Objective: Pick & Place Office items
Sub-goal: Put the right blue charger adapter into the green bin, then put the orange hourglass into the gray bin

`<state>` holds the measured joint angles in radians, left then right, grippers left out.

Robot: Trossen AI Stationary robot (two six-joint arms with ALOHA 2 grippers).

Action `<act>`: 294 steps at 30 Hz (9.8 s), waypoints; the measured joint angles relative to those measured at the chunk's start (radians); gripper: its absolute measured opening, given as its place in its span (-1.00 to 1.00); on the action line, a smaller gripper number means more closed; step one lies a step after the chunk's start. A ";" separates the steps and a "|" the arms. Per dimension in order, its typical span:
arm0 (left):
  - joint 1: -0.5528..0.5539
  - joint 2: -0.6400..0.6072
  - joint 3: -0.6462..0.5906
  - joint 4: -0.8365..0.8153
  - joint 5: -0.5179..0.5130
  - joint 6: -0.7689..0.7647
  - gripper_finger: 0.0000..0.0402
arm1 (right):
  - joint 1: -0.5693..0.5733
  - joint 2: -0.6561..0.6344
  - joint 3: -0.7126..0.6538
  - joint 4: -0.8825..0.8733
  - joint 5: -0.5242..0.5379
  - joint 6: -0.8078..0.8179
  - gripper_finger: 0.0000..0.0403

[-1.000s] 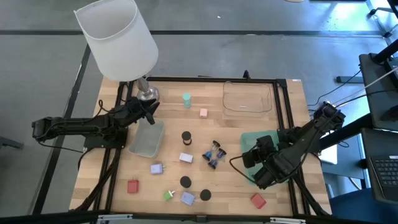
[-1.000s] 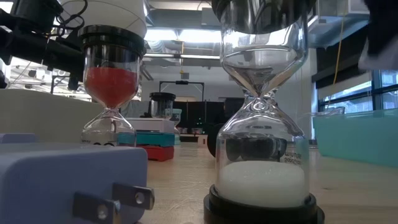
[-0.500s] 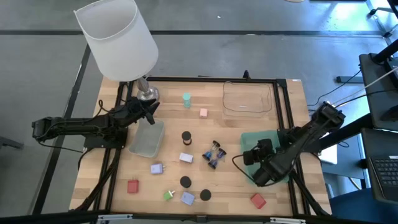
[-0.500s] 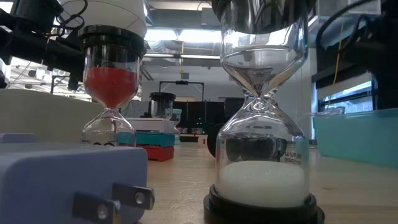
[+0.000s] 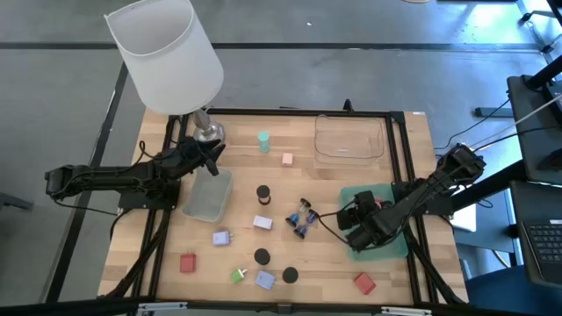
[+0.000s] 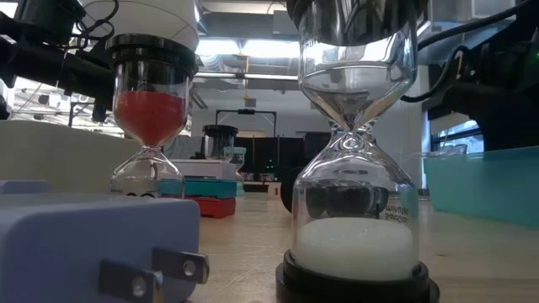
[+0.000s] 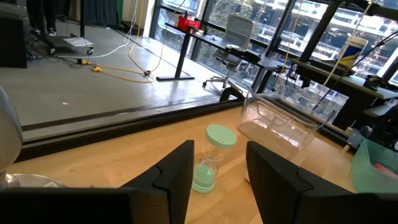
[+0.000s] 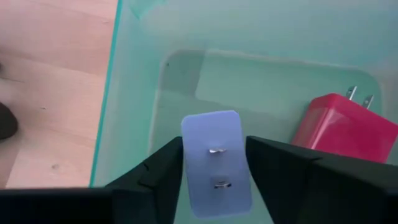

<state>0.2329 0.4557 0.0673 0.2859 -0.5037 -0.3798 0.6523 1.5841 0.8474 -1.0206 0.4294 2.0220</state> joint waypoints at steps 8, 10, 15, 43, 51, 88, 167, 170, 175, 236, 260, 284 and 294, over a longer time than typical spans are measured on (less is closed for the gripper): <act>0.000 0.000 0.000 0.000 0.000 0.000 -0.29 | -0.004 0.000 0.012 -0.010 -0.020 -0.015 0.41; 0.000 0.000 0.000 0.000 0.000 0.000 -0.29 | -0.003 -0.008 0.043 -0.011 -0.027 -0.025 0.55; 0.000 0.000 0.000 0.000 0.000 0.000 -0.29 | 0.020 -0.060 0.172 -0.022 0.054 -0.208 0.85; 0.000 0.000 0.000 0.000 0.000 0.000 -0.29 | 0.526 -0.742 0.130 0.267 0.656 -0.879 0.93; 0.000 0.000 0.000 0.000 0.000 0.000 -0.29 | 0.556 -0.830 -0.035 0.666 0.654 -1.185 0.97; 0.000 0.000 0.000 -0.001 0.000 0.000 -0.29 | 0.415 -1.189 -0.694 1.290 0.408 -1.482 0.99; -0.339 0.893 0.900 -0.526 -0.147 -1.199 -0.28 | 0.415 -1.188 -0.693 1.289 0.407 -1.481 0.99; -0.338 0.968 0.985 -0.615 -0.094 -1.210 -0.28 | 0.415 -1.188 -0.693 1.289 0.408 -1.481 0.99; -0.338 1.071 1.136 -0.740 -0.078 -1.130 -0.28 | 0.415 -1.188 -0.693 1.289 0.407 -1.481 0.99; -0.298 1.446 1.407 -1.329 0.316 -1.197 0.99 | 0.415 -1.188 -0.692 1.289 0.407 -1.481 0.99; -0.296 1.445 1.407 -1.333 0.279 -1.309 0.01 | 0.415 -1.188 -0.693 1.289 0.407 -1.481 0.99; -0.317 1.227 1.619 -1.852 0.018 -1.224 0.01 | 0.415 -1.189 -0.693 1.289 0.407 -1.481 0.98; -0.326 0.962 1.255 -1.858 0.093 -1.465 0.01 | 0.415 -1.188 -0.693 1.288 0.407 -1.481 0.98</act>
<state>-0.0929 1.4175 1.3221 -1.5719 -0.4104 -1.8447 1.0672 0.3958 0.1547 0.2672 0.8368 0.5411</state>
